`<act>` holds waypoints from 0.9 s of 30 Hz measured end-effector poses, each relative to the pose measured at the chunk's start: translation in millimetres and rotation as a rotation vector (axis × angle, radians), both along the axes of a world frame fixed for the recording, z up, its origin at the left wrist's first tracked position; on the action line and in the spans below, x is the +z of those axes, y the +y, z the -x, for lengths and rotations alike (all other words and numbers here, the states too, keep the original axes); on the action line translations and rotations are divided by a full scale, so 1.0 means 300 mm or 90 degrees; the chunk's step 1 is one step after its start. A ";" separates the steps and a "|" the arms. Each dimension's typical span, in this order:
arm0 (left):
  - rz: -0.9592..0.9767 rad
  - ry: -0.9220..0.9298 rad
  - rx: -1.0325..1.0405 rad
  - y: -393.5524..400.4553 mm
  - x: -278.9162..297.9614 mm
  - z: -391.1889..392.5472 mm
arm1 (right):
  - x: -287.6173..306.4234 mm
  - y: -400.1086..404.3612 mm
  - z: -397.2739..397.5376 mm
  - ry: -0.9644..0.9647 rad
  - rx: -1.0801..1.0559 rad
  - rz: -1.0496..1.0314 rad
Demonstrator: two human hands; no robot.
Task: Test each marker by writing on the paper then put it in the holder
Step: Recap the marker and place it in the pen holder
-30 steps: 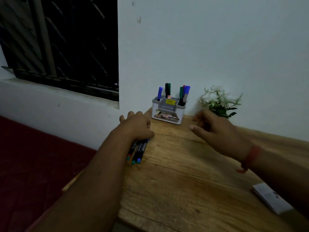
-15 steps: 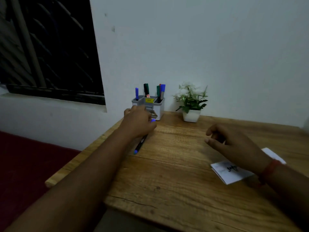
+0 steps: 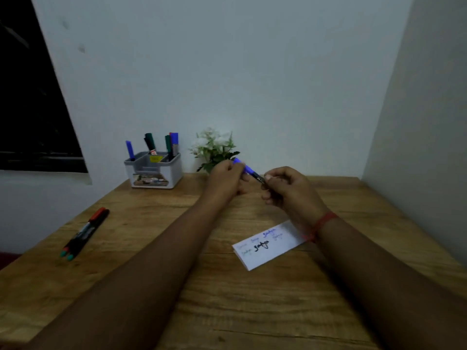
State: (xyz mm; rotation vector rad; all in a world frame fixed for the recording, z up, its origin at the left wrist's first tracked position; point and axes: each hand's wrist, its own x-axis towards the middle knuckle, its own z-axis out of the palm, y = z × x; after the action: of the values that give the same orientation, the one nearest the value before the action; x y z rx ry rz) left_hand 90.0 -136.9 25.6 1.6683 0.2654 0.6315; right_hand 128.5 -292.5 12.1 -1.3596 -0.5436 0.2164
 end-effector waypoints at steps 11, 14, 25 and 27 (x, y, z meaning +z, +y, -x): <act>-0.155 0.039 -0.132 0.077 -0.102 0.054 | 0.001 -0.056 -0.103 0.056 -0.031 -0.017; -0.205 0.065 -0.146 0.080 -0.119 0.050 | -0.005 -0.050 -0.096 0.108 -0.053 -0.063; -0.460 0.028 -0.099 0.031 -0.122 0.048 | -0.057 0.019 -0.056 0.094 0.006 -0.023; -0.472 0.001 -0.066 0.028 -0.119 0.038 | -0.049 0.026 -0.053 0.076 -0.031 -0.014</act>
State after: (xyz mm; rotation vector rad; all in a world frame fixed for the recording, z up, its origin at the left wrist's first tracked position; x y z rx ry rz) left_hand 78.6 -128.5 -10.1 2.3721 -0.0740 0.6949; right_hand 144.4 -284.7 -2.7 -1.3278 -0.4115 0.2489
